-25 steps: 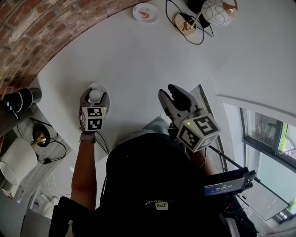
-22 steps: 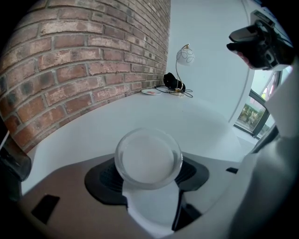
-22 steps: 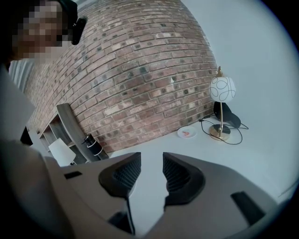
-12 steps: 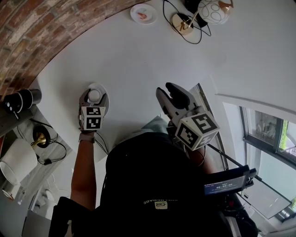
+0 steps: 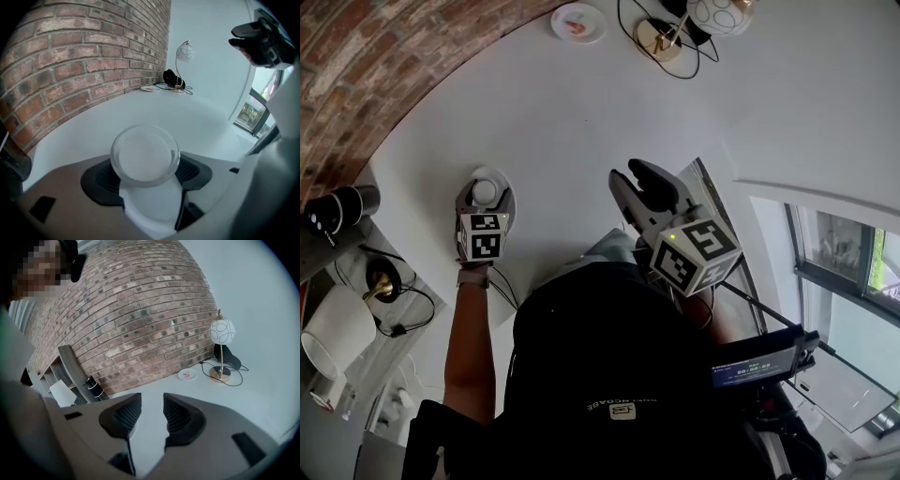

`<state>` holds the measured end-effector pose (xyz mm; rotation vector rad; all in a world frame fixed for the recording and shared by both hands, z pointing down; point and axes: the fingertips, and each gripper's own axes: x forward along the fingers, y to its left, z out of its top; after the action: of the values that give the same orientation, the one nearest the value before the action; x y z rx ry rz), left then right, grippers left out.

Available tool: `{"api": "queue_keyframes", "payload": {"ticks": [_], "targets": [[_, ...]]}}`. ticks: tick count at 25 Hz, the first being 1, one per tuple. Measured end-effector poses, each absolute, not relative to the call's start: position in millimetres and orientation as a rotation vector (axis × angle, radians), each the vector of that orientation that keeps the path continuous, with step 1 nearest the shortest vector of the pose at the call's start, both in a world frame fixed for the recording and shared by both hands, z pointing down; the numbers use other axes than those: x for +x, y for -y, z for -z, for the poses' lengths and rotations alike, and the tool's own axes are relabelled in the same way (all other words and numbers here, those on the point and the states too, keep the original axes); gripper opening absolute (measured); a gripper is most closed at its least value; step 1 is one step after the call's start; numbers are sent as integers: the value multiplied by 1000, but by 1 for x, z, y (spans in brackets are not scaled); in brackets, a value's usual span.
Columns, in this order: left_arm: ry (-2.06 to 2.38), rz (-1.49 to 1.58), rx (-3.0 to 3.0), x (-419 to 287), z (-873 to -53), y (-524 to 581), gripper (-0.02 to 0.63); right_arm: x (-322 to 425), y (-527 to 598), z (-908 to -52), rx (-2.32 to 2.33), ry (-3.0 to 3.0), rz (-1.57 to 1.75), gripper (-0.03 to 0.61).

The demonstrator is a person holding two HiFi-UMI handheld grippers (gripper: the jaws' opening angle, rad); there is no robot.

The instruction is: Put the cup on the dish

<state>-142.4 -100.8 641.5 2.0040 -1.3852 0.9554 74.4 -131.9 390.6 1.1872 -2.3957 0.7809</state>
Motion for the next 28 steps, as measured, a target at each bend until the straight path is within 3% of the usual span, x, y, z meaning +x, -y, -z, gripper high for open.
{"api": "queue_keyframes", "payload": {"ticks": [28], "targets": [[1418,-1028,1954,-151,-624,70,307,67,121,-380,1135,2462,-765,147]]}}
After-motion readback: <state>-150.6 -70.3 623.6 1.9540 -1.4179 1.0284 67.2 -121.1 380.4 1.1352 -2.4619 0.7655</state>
